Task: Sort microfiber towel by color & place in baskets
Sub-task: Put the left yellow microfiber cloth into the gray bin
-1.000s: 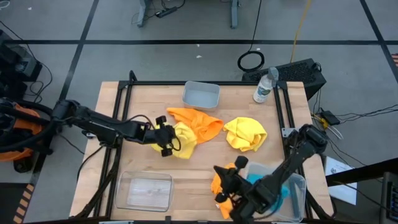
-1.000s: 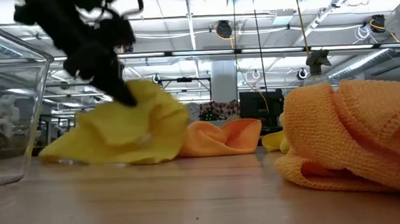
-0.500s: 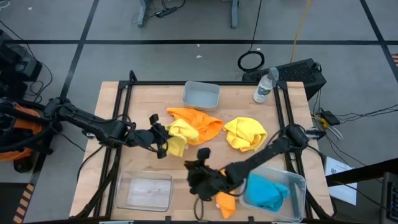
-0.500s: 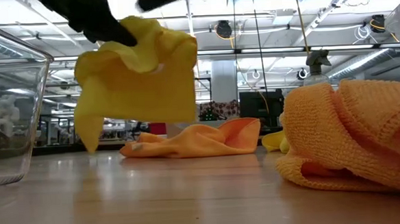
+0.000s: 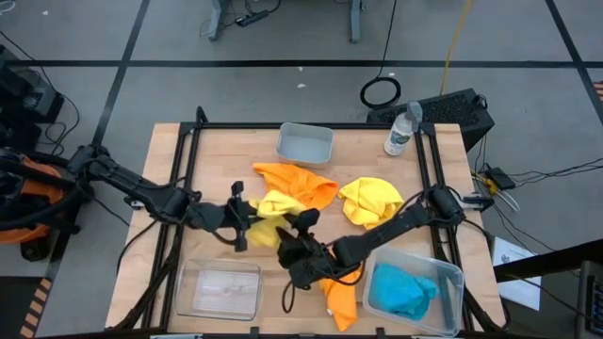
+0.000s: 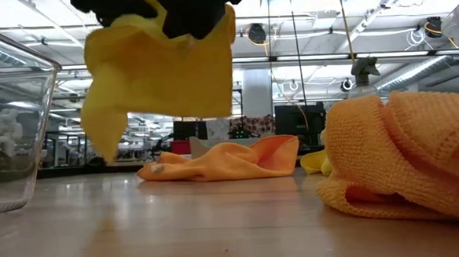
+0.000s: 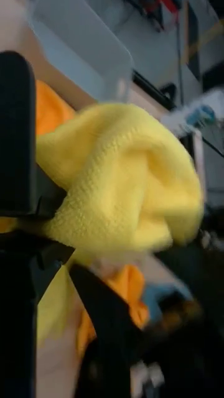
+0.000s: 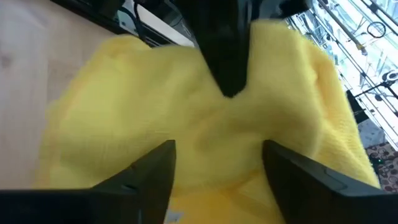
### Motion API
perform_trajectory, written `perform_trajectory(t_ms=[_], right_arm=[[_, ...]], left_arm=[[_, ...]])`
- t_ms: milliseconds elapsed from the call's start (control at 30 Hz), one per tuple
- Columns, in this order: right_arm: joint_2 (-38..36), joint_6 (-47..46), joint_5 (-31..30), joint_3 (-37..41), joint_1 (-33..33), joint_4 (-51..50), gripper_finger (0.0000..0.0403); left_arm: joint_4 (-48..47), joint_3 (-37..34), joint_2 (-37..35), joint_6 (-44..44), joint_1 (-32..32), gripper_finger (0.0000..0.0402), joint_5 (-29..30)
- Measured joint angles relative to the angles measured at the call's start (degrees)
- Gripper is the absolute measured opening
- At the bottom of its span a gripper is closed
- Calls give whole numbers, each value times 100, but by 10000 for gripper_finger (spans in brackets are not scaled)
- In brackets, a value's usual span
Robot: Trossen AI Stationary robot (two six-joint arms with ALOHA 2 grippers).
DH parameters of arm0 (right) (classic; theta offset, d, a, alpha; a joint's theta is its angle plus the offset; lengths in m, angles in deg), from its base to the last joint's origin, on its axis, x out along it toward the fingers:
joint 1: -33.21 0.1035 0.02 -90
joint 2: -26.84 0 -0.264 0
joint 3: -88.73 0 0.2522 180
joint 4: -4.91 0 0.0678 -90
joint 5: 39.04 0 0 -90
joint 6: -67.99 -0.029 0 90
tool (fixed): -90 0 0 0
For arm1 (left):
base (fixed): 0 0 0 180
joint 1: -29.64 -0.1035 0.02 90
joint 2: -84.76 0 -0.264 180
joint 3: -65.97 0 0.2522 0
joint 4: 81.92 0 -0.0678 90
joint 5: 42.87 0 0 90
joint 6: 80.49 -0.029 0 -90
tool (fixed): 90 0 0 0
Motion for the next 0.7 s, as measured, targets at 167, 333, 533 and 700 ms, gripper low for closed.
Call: perform_trajectory(t_ms=[167, 333, 533, 700], right_arm=[[0, -133, -193, 0, -36, 70, 260], [-7, 2, 98, 0, -39, 532, 261], [-9, 4, 796, 0, -71, 822, 241], [-9, 198, 971, 0, -65, 947, 198]], left_arm=[[309, 0, 0, -313, 230, 15, -136], [648, 0, 3, -729, 338, 15, -230], [893, 0, 191, -1235, 449, 15, -759], [858, 0, 414, -1242, 450, 15, -954]])
